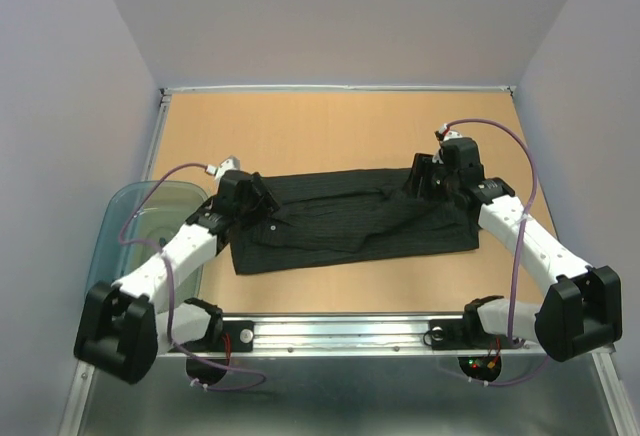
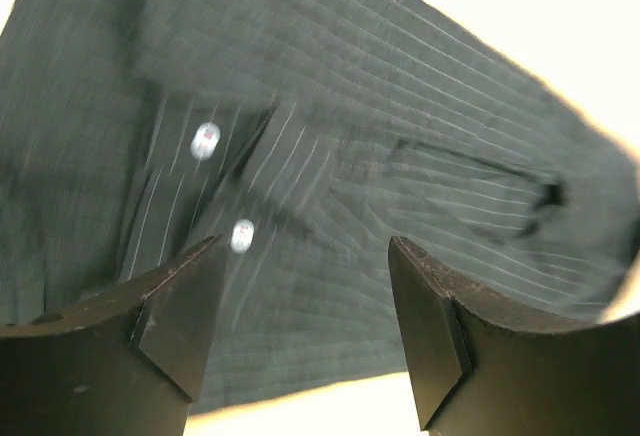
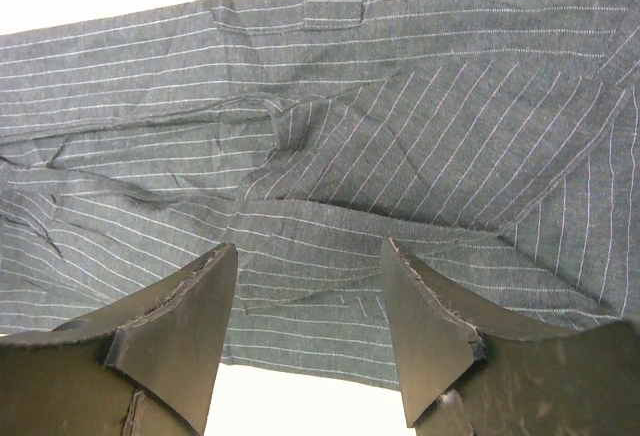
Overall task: Fold and stack the long sleeve shirts
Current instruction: Fold the shirt
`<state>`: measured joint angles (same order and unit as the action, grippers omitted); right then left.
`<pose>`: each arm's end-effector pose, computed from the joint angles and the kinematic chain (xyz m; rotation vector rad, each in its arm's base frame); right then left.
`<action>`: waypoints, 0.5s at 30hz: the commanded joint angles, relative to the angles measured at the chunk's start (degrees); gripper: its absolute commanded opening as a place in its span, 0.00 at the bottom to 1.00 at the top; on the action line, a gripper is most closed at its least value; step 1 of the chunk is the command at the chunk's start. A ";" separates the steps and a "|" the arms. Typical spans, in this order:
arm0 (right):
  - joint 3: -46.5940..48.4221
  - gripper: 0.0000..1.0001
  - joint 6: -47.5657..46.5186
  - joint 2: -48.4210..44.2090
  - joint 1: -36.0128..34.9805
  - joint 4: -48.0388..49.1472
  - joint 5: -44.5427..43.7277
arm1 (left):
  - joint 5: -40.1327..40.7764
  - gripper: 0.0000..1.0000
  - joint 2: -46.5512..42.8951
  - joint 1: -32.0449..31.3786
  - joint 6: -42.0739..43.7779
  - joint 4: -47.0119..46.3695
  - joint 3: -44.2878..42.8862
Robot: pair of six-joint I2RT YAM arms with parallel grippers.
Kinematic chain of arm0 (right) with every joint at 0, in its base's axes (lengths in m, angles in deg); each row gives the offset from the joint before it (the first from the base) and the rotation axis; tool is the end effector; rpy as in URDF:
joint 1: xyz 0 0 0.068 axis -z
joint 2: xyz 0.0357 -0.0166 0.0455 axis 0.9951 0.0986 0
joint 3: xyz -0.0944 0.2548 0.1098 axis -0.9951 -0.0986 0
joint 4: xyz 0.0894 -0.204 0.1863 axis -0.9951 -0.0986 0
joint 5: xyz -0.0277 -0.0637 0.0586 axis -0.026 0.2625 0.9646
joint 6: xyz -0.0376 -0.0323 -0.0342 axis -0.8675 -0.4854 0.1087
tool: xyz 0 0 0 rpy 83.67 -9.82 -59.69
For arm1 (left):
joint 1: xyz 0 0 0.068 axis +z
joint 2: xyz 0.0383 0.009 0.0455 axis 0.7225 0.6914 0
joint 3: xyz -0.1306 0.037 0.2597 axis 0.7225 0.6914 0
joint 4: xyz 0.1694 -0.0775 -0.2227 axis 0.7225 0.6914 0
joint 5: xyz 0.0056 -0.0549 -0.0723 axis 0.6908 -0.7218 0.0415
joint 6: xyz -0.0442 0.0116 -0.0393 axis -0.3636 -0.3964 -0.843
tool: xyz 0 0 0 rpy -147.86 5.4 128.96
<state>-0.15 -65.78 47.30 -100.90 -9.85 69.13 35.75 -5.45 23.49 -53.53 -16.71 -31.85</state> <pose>0.2781 0.0856 0.2718 0.0409 2.3347 0.3939 0.2317 -0.0944 0.2230 -0.5181 2.1680 -0.6387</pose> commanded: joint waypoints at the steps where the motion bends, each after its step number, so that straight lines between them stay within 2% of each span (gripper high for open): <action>1: -0.68 0.65 -1.11 -1.51 0.21 1.01 0.05 | -0.04 0.76 9.66 0.09 16.39 2.92 -7.33; 6: -1.12 0.65 -1.55 -2.12 0.21 1.01 -0.74 | 0.14 0.66 17.03 0.18 20.10 2.74 -11.30; 11: -1.39 0.65 -1.90 -2.30 0.21 1.01 -1.44 | 1.10 0.64 21.18 0.18 21.60 2.40 -13.50; 15: -1.47 0.65 -1.99 -1.95 0.21 1.01 -1.62 | 0.67 0.55 23.73 0.18 22.83 1.87 -14.03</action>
<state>-0.15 -66.72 46.67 -100.90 -9.83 68.63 35.73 17.32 23.49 -33.86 -14.79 -43.63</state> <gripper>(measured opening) 0.650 0.590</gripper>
